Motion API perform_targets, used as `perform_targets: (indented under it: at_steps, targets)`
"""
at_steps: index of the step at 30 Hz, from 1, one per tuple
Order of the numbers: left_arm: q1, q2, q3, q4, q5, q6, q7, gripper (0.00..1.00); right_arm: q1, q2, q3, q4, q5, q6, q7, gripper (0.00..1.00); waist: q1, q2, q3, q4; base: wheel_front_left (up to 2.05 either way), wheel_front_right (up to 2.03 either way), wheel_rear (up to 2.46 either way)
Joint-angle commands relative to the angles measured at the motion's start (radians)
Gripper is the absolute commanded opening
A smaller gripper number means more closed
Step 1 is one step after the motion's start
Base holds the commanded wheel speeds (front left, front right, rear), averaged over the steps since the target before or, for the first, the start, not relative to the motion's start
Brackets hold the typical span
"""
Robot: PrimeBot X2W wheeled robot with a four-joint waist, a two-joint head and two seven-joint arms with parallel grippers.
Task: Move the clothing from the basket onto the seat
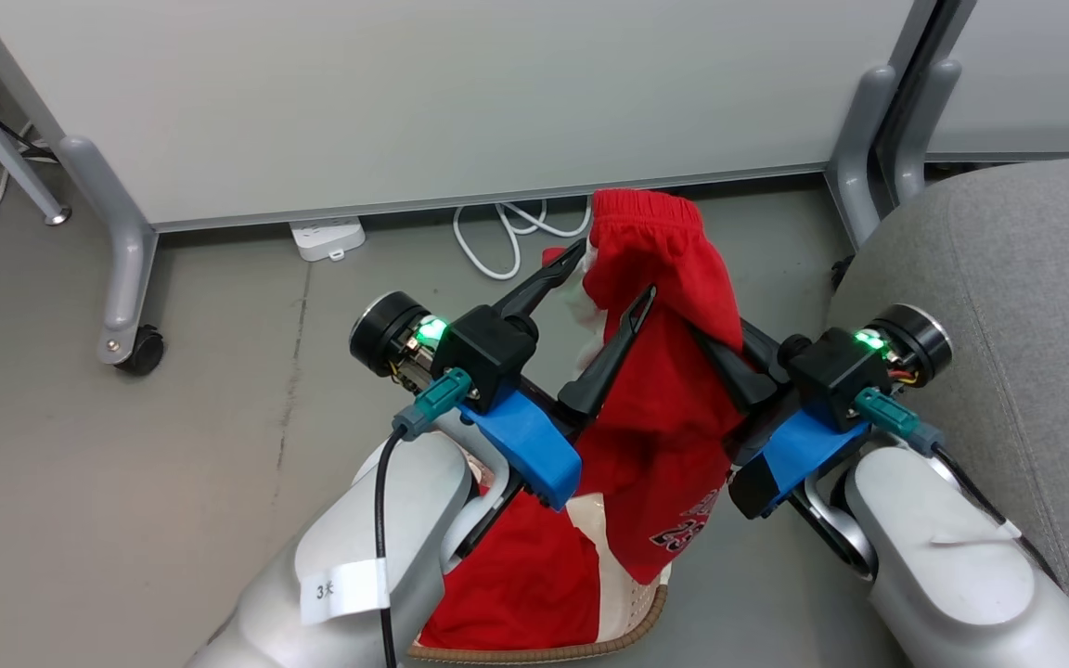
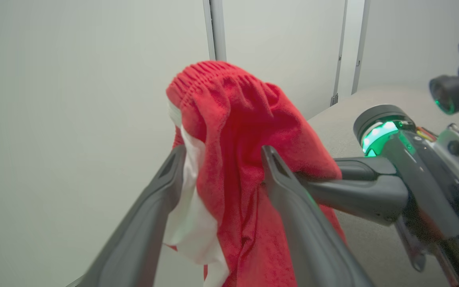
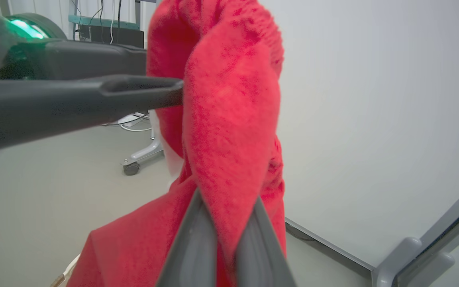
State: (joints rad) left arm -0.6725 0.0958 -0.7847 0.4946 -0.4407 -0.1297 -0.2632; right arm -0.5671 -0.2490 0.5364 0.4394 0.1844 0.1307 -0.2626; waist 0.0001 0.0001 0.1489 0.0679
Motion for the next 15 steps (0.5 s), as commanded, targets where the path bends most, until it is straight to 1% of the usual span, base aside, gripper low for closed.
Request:
perform_targets:
  at_steps: [1,5,15]
  targets:
    - [0.010,0.007,0.009,0.000,0.009,-0.001,-0.003,1.00,0.017,0.004,-0.023,-0.011,0.006,0.000,-0.003,0.00,-0.0001,-0.0001,0.008,-0.013,0.00,0.00,0.00]
    - [0.014,0.009,0.008,-0.005,0.016,-0.001,-0.002,1.00,0.040,0.013,-0.070,-0.031,-0.004,0.000,-0.003,0.00,-0.0001,-0.0001,0.021,-0.048,0.00,0.00,0.00]
    - [0.006,0.019,-0.007,-0.008,0.030,-0.001,-0.003,1.00,0.089,0.029,-0.207,-0.093,-0.024,0.000,-0.004,0.00,-0.0001,-0.0001,0.069,-0.163,0.00,0.00,0.00]
